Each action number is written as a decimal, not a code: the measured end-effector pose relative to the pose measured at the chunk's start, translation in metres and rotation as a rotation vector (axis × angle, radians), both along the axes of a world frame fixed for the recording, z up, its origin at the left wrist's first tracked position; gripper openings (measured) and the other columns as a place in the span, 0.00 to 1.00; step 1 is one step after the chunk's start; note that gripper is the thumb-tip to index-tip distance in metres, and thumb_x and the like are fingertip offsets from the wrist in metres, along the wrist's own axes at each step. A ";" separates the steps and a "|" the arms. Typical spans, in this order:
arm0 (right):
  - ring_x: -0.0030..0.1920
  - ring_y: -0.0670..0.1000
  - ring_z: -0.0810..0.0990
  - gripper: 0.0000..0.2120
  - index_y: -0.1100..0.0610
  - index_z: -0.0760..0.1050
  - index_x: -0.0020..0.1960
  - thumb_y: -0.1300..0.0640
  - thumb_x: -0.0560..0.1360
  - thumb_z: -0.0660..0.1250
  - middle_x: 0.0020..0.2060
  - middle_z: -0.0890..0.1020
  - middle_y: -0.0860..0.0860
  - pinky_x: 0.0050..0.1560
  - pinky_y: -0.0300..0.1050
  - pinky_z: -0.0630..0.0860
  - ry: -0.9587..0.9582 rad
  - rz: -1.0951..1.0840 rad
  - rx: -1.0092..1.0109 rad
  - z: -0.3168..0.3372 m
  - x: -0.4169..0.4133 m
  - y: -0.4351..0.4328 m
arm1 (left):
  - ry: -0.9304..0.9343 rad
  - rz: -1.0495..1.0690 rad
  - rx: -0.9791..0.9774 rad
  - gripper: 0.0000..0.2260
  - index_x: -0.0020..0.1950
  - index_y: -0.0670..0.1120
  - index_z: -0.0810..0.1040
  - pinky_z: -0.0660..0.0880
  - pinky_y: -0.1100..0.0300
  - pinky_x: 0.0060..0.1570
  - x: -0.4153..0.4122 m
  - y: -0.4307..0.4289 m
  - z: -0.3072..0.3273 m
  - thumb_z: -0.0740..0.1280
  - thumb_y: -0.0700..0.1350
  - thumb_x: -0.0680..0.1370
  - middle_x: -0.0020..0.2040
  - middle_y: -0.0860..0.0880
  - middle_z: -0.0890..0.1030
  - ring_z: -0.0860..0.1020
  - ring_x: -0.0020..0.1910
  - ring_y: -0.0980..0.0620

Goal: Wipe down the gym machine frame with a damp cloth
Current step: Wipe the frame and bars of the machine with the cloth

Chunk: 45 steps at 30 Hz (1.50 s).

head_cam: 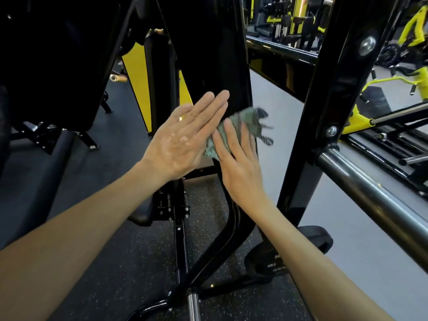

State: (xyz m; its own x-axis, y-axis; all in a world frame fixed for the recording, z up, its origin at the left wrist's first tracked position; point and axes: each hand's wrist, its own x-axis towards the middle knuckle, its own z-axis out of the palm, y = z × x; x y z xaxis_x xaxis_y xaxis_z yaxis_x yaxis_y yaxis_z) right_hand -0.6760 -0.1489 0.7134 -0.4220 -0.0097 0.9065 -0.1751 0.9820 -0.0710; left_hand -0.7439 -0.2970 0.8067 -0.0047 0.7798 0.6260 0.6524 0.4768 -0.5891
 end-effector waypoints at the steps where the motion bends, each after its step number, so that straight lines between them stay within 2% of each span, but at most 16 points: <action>1: 0.78 0.57 0.49 0.29 0.56 0.57 0.77 0.69 0.79 0.60 0.76 0.62 0.56 0.77 0.58 0.52 0.034 0.019 0.001 0.004 -0.003 0.001 | 0.002 0.002 0.000 0.29 0.81 0.40 0.51 0.45 0.52 0.78 -0.001 -0.001 0.000 0.57 0.38 0.81 0.81 0.46 0.50 0.49 0.80 0.49; 3: 0.78 0.56 0.49 0.26 0.58 0.59 0.76 0.69 0.80 0.59 0.75 0.62 0.54 0.76 0.58 0.54 0.073 0.035 -0.013 -0.011 -0.003 0.007 | 0.025 0.012 0.022 0.29 0.81 0.40 0.51 0.45 0.52 0.78 -0.003 0.001 -0.002 0.57 0.38 0.81 0.81 0.45 0.51 0.49 0.80 0.49; 6: 0.78 0.56 0.49 0.31 0.58 0.59 0.75 0.71 0.76 0.64 0.76 0.59 0.51 0.74 0.61 0.56 -0.004 -0.016 -0.033 -0.081 0.009 0.023 | 0.006 0.009 0.081 0.28 0.81 0.40 0.49 0.45 0.51 0.78 -0.003 0.008 -0.012 0.55 0.40 0.83 0.80 0.44 0.52 0.48 0.79 0.48; 8: 0.76 0.60 0.55 0.36 0.59 0.59 0.75 0.73 0.72 0.68 0.75 0.60 0.54 0.71 0.65 0.58 -0.090 -0.078 -0.024 -0.126 0.020 0.029 | 0.007 0.026 0.109 0.27 0.81 0.39 0.47 0.46 0.50 0.77 -0.003 0.012 -0.020 0.52 0.42 0.83 0.81 0.42 0.53 0.49 0.80 0.45; 10: 0.73 0.64 0.58 0.37 0.57 0.57 0.77 0.74 0.72 0.65 0.76 0.57 0.53 0.69 0.67 0.57 -0.166 -0.117 -0.011 -0.149 0.027 0.032 | 0.014 0.040 0.141 0.27 0.81 0.39 0.47 0.43 0.51 0.77 -0.004 0.015 -0.027 0.51 0.42 0.84 0.80 0.41 0.55 0.51 0.79 0.43; 12: 0.73 0.65 0.57 0.34 0.56 0.54 0.77 0.71 0.74 0.59 0.76 0.57 0.54 0.69 0.66 0.56 -0.191 -0.128 -0.010 -0.145 0.029 0.028 | 0.012 0.042 0.179 0.27 0.81 0.38 0.47 0.41 0.52 0.77 -0.004 0.017 -0.031 0.52 0.41 0.83 0.80 0.40 0.56 0.52 0.78 0.42; 14: 0.73 0.65 0.56 0.32 0.57 0.57 0.76 0.69 0.74 0.59 0.74 0.59 0.55 0.69 0.65 0.55 -0.174 -0.095 -0.028 -0.123 0.026 0.022 | 0.004 0.042 0.181 0.27 0.80 0.38 0.46 0.41 0.52 0.77 -0.003 0.018 -0.032 0.52 0.41 0.83 0.80 0.40 0.55 0.52 0.78 0.41; 17: 0.76 0.62 0.55 0.31 0.57 0.58 0.76 0.71 0.75 0.61 0.74 0.61 0.56 0.74 0.59 0.55 -0.033 -0.007 -0.041 -0.066 0.010 0.009 | -0.001 0.049 0.138 0.27 0.80 0.39 0.44 0.42 0.51 0.77 -0.003 0.013 -0.029 0.51 0.42 0.84 0.81 0.40 0.54 0.51 0.79 0.42; 20: 0.78 0.55 0.49 0.34 0.57 0.58 0.76 0.74 0.74 0.63 0.75 0.65 0.56 0.76 0.57 0.55 0.083 0.024 -0.054 -0.028 -0.004 -0.001 | 0.011 0.041 0.122 0.26 0.81 0.39 0.47 0.42 0.52 0.77 -0.002 0.010 -0.025 0.51 0.42 0.85 0.80 0.41 0.54 0.48 0.80 0.46; 24: 0.79 0.54 0.44 0.39 0.56 0.56 0.77 0.74 0.72 0.67 0.77 0.58 0.51 0.78 0.53 0.49 -0.015 -0.041 -0.078 -0.074 0.005 0.003 | 0.002 0.055 0.109 0.26 0.81 0.40 0.46 0.43 0.52 0.77 -0.002 0.008 -0.025 0.51 0.42 0.85 0.81 0.42 0.53 0.46 0.79 0.49; 29: 0.77 0.56 0.47 0.53 0.51 0.47 0.80 0.76 0.67 0.72 0.79 0.45 0.49 0.76 0.55 0.47 -0.281 -0.120 -0.049 -0.157 0.034 0.012 | -0.010 0.049 0.098 0.27 0.81 0.40 0.43 0.43 0.51 0.77 -0.002 0.007 -0.024 0.51 0.42 0.85 0.81 0.42 0.52 0.48 0.80 0.46; 34: 0.76 0.55 0.47 0.45 0.55 0.55 0.77 0.75 0.67 0.72 0.77 0.53 0.50 0.71 0.64 0.55 -0.246 -0.083 -0.085 -0.127 0.028 0.007 | -0.026 0.031 0.100 0.27 0.81 0.40 0.44 0.45 0.51 0.78 -0.001 0.008 -0.024 0.51 0.42 0.84 0.81 0.41 0.52 0.50 0.80 0.44; 37: 0.77 0.57 0.50 0.39 0.54 0.55 0.77 0.72 0.72 0.67 0.76 0.56 0.53 0.73 0.59 0.53 -0.130 -0.007 -0.036 -0.070 0.013 0.002 | -0.002 0.037 0.092 0.26 0.81 0.40 0.45 0.43 0.52 0.78 -0.002 0.007 -0.023 0.52 0.40 0.84 0.81 0.42 0.52 0.47 0.79 0.48; 40: 0.78 0.56 0.49 0.34 0.55 0.57 0.76 0.71 0.75 0.62 0.76 0.61 0.55 0.75 0.58 0.53 0.004 0.028 -0.012 -0.020 -0.001 0.000 | 0.038 0.049 0.091 0.28 0.81 0.40 0.47 0.41 0.54 0.78 -0.003 0.005 -0.020 0.54 0.37 0.83 0.81 0.42 0.53 0.47 0.79 0.49; 42: 0.79 0.55 0.48 0.33 0.56 0.58 0.76 0.71 0.75 0.63 0.76 0.62 0.54 0.76 0.57 0.54 0.043 0.028 -0.019 -0.019 -0.003 0.001 | 0.039 0.050 0.086 0.28 0.81 0.40 0.48 0.40 0.55 0.78 -0.003 0.004 -0.020 0.54 0.35 0.82 0.81 0.42 0.53 0.47 0.79 0.49; 45: 0.79 0.53 0.46 0.35 0.56 0.57 0.77 0.70 0.75 0.67 0.76 0.56 0.48 0.76 0.58 0.54 0.004 -0.021 -0.060 -0.064 0.005 0.012 | 0.046 0.066 0.080 0.31 0.81 0.41 0.48 0.40 0.54 0.78 -0.002 0.003 -0.019 0.56 0.34 0.80 0.81 0.43 0.53 0.47 0.79 0.49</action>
